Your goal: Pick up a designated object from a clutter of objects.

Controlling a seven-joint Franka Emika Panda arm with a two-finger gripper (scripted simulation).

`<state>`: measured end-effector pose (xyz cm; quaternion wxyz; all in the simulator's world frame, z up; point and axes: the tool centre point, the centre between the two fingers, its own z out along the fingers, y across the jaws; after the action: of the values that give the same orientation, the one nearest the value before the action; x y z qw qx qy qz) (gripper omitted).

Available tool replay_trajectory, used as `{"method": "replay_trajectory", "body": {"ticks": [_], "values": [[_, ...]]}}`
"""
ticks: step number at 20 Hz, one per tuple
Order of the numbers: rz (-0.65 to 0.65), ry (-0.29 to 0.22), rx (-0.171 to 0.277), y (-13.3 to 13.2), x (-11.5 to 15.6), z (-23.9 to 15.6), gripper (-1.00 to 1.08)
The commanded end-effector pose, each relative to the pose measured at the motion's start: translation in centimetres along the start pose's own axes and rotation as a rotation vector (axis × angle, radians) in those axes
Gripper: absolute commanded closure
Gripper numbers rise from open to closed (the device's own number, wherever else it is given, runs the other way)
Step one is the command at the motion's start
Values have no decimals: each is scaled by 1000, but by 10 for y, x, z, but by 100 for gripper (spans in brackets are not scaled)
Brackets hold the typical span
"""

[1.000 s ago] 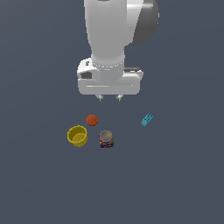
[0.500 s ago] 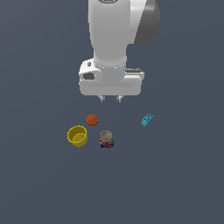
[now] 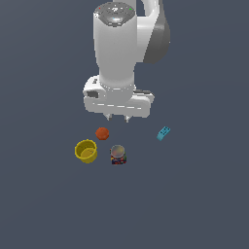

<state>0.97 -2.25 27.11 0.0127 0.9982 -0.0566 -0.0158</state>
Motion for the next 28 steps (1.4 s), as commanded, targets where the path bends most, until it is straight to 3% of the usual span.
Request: {"method": "replay_trajectory", "body": {"ticks": [1,16,28], "values": [[46,6,-11,7,7,11,-20],[416,83,-108,66,50,109,-20],[621,150,-162,103,63,172,-20]]}}
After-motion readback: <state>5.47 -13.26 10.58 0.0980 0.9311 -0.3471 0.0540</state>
